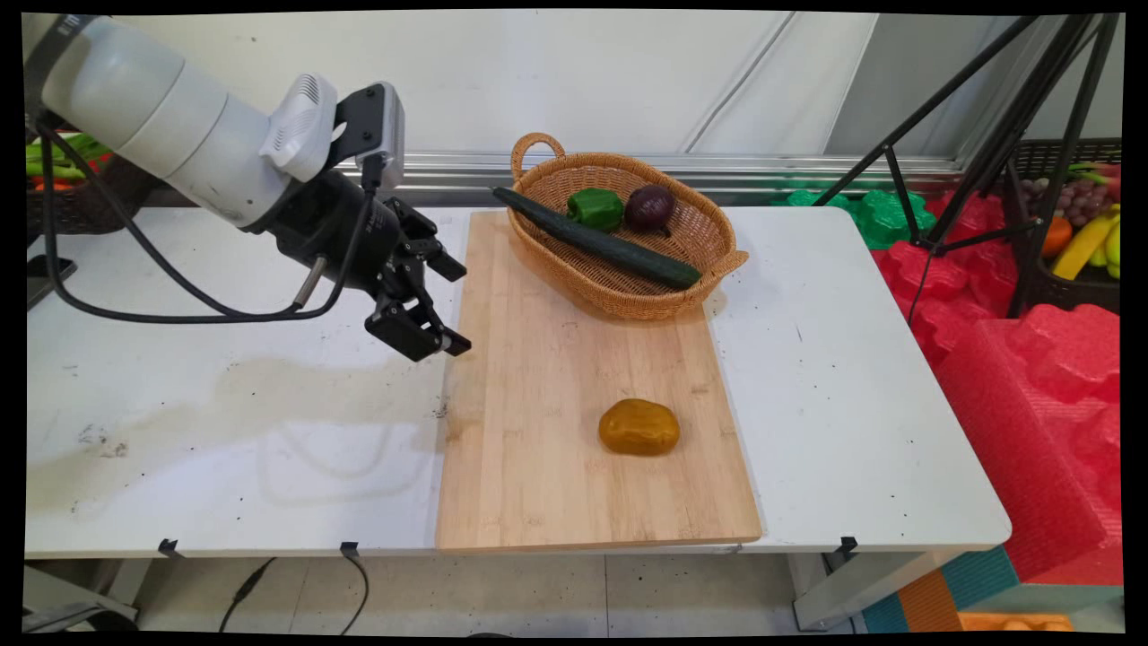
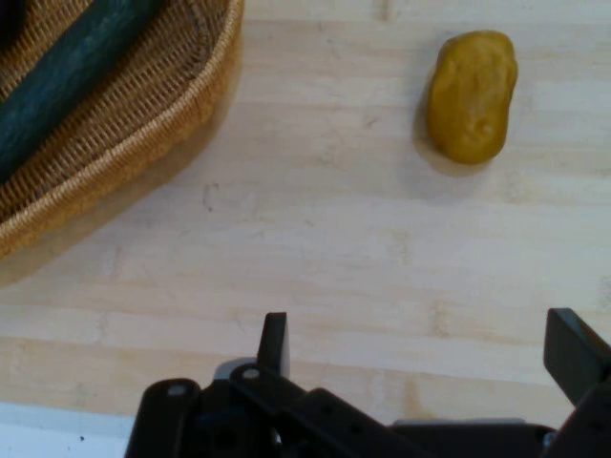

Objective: Pick up the potato from the cutting board

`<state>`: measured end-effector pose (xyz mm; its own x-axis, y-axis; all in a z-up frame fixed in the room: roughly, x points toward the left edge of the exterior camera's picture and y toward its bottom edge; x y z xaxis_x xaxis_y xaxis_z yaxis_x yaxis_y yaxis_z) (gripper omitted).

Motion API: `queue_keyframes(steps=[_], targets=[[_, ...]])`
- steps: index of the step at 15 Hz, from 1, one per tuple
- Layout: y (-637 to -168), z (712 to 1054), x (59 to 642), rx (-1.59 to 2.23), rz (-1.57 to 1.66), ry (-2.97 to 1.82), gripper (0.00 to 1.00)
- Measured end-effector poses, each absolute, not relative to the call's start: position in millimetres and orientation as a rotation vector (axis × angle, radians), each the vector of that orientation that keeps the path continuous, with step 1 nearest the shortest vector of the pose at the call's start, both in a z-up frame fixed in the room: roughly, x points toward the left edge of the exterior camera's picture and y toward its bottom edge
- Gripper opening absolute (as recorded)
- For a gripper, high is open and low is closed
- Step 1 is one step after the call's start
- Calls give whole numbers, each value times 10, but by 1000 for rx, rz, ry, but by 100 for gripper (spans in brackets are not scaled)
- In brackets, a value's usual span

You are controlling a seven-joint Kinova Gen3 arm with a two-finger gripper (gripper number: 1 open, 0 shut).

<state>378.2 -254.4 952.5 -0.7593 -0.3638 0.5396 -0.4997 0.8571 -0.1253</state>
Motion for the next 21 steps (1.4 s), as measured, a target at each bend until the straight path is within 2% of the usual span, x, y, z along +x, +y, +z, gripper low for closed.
queue_keyframes(steps=[12, 21], targets=[[-2455, 9763, 3418, 585, 325, -2502, 100], [-2540, 9652, 2908, 543, 282, -2533, 100]])
